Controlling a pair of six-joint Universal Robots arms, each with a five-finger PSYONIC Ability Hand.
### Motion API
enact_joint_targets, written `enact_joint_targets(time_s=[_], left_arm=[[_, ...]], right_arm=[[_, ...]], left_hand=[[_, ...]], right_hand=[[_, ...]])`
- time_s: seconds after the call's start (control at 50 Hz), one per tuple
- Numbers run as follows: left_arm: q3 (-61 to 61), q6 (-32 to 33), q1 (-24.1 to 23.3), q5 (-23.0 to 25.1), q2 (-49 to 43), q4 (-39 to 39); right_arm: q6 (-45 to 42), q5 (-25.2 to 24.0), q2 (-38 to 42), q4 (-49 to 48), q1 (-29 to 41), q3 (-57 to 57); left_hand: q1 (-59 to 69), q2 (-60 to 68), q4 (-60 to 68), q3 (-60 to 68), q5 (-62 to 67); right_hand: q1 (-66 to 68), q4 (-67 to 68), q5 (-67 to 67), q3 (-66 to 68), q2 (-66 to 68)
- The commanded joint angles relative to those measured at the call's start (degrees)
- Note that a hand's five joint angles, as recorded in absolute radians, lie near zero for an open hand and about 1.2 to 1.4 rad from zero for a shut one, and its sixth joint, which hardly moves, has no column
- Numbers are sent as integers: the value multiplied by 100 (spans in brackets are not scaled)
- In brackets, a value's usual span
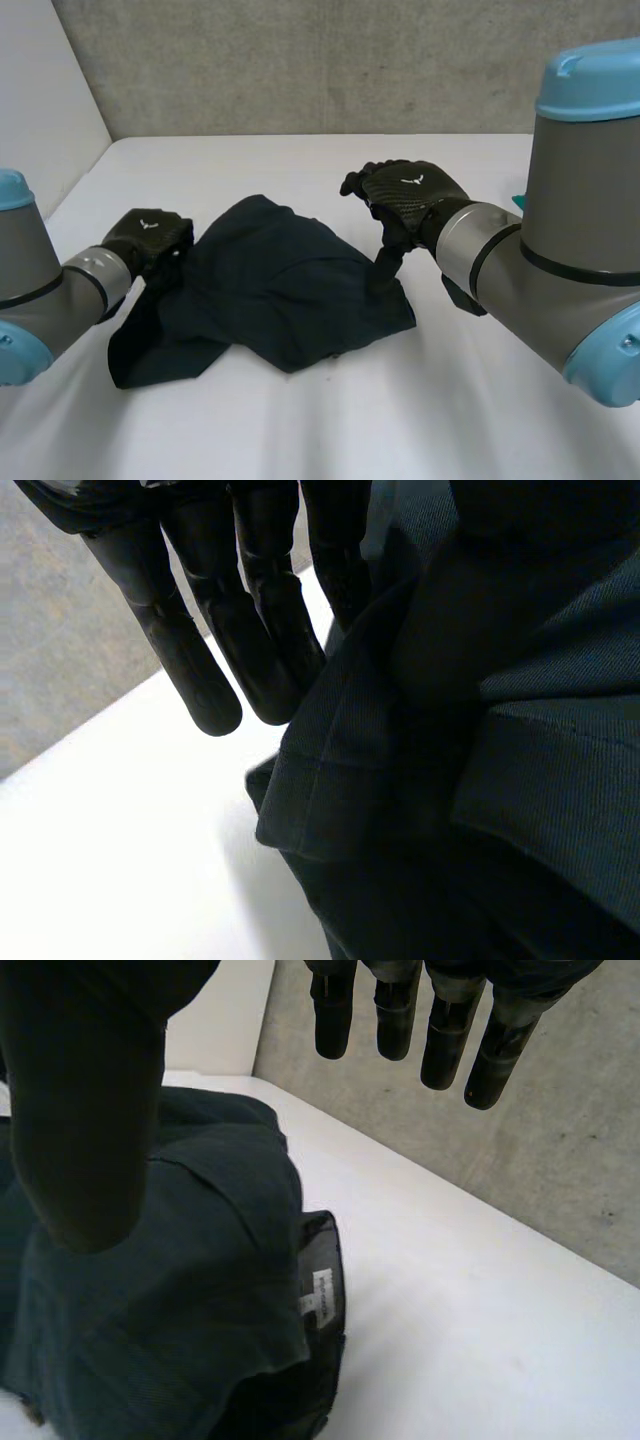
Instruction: Fold the laundry.
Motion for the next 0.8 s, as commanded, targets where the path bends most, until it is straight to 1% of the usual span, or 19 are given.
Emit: enact_joint_targets(time_s=[0.02, 0.16, 0.24, 0.32, 0.34, 0.36, 0.4, 0.46, 0.5, 0.54, 0.56, 0.6, 0.64, 0.66, 0.68, 0.7, 0.72, 0.76, 0.8], left_arm=[[-132, -9, -43, 17, 634, -29], [-291, -9, -60, 17, 1152, -55], [-343, 0, -69, 35, 1223, -55], [-344, 9, -60, 44, 1179, -47], [-309, 18, -60, 44, 1127, -3], [-282, 26, -69, 44, 1109, 15], [-212, 61, -69, 35, 1004, 41], [244, 324, -78, 0, 548, 269], [762, 562, -130, -44, 257, 480], [1360, 712, -288, -88, 28, 674], [1675, 729, -376, -123, -51, 805], [2614, 738, -639, -281, -253, 1426], [3091, 730, -745, -351, -289, 2034], [3337, 695, -772, -395, -289, 2724], [3400, 668, -781, -404, -280, 3026], [3488, 564, -798, -465, -254, 3717], [3515, 502, -816, -492, -254, 4011], [3506, 283, -869, -658, -201, 4644], [3489, 203, -895, -773, -175, 4691]], right_arm=[[551, -99, 444, 143, 2, -91], [728, -82, 1050, 64, 2, -188], [711, -29, 1464, 3, 2, -434], [693, -20, 1745, -270, 2, -618], [667, -20, 1807, -418, 2, -662], [649, -20, 1807, -507, 2, -680], [614, -20, 1816, -709, 2, -741], [342, 15, 1772, -1279, -50, -900], [44, 173, 1676, -1903, -94, -1040], [-316, 410, 1500, -2632, -199, -1137], [-422, 454, 1439, -2887, -243, -1146], [-966, 472, 1289, -4288, -323, -1172], [-1152, 437, 1262, -5196, -358, -1181], [-1301, 385, 1262, -6106, -428, -1173], [-1354, 384, 1254, -6506, -498, -1172], [-1364, 428, 1280, -7198, -621, -1216], [-1364, 428, 1289, -7448, -648, -1243], [-1364, 384, 1289, -7609, -753, -1330], [-1355, 384, 1315, -7530, -797, -1418]], left_hand=[[1415, 1112, 1102, 1161, 1265], [1348, 1044, 1034, 1093, 1198], [1331, 1027, 1017, 1076, 1181], [1314, 1011, 1001, 1060, 1164], [1314, 1011, 1001, 1060, 1164], [1331, 1027, 1017, 1076, 1181], [1331, 1027, 1017, 1076, 1181], [1381, 1078, 1068, 1127, 1231], [1448, 1145, 1135, 1194, 1298], [1566, 1263, 1253, 1312, 1416], [1648, 1344, 1334, 1393, 1498], [1648, 1345, 1335, 1394, 1498], [1648, 1345, 1335, 1394, 1498], [1648, 1345, 1335, 1394, 1498], [1648, 1345, 1335, 1394, 1498], [1648, 1345, 1335, 1394, 1498], [1648, 1345, 1335, 1394, 1498], [1648, 1345, 1335, 1394, 1498], [1648, 1345, 1335, 1394, 1498]], right_hand=[[-133, -308, -330, -193, -248], [-108, -283, -305, -168, -223], [394, 220, 198, 334, 279], [3768, 3593, 3571, 3708, 3653], [6309, 6134, 6112, 6249, 6194], [6861, 6687, 6664, 6801, 6746], [6867, 6692, 6670, 6807, 6752], [6867, 6692, 6670, 6807, 6752], [6867, 6692, 6670, 6807, 6752], [6867, 6692, 6670, 6807, 6752], [6867, 6692, 6670, 6807, 6752], [6867, 6692, 6670, 6807, 6752], [6867, 6692, 6670, 6807, 6752], [6867, 6692, 6670, 6807, 6752], [6867, 6692, 6670, 6807, 6752], [6867, 6692, 6670, 6807, 6752], [6867, 6692, 6670, 6807, 6752], [6867, 6692, 6670, 6807, 6752], [6867, 6692, 6670, 6807, 6752]])
